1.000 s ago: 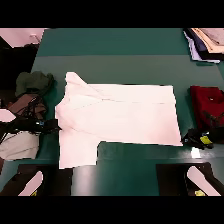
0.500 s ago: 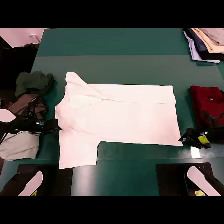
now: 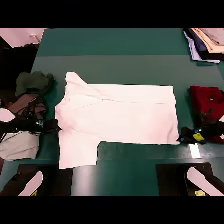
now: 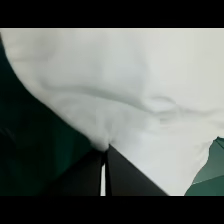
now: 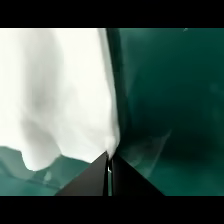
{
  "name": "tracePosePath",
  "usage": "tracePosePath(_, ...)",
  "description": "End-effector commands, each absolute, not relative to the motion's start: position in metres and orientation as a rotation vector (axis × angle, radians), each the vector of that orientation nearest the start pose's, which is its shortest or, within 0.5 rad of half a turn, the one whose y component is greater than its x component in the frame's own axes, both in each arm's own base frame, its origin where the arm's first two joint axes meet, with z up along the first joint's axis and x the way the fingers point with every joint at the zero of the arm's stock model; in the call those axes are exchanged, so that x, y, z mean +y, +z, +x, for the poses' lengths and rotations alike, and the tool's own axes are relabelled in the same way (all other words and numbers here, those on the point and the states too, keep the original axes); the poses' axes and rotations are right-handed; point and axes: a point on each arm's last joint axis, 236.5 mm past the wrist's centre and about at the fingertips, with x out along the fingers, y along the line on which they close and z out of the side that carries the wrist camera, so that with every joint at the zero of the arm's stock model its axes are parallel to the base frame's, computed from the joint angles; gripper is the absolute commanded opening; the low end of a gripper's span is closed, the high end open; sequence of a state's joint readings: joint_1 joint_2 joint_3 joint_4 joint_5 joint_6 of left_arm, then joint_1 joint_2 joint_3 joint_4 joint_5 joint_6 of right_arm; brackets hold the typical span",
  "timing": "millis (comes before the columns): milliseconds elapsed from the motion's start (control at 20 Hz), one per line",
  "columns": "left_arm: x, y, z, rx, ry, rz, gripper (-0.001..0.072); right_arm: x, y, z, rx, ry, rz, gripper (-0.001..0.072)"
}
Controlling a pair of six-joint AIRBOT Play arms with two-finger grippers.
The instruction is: Fold the shirts.
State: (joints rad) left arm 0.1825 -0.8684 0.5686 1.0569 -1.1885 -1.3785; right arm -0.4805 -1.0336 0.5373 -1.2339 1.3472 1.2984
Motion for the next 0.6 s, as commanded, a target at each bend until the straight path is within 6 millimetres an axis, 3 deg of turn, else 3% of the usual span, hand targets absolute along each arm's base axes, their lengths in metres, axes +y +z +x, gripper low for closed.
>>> tracePosePath(0,-0.063,-0.01,0.26,1.288,-0.239,-0.461,0.0023,-0.008,-0.05,0.211,1.517,0.076,0.55,0.0014)
tracePosePath(50,-0.064,0.013,0.276,1.226,-0.255,-0.456,0.0023,-0.009,-0.024,0.233,1.412,0.085,0.542,0.0013)
tracePosePath(150,-0.068,0.084,0.315,1.044,-0.302,-0.445,0.0023,-0.007,0.043,0.279,1.165,0.118,0.543,0.0013)
tracePosePath(300,-0.073,0.235,0.35,0.693,-0.377,-0.367,0.0023,0.002,0.179,0.327,0.748,0.193,0.51,0.0012)
tracePosePath(400,-0.074,0.342,0.342,0.453,-0.398,-0.269,0.0023,0.008,0.272,0.332,0.515,0.226,0.439,0.0012)
tracePosePath(550,-0.084,0.484,0.286,0.102,-0.416,-0.129,0.0023,0.02,0.391,0.309,0.247,0.244,0.291,0.0012)
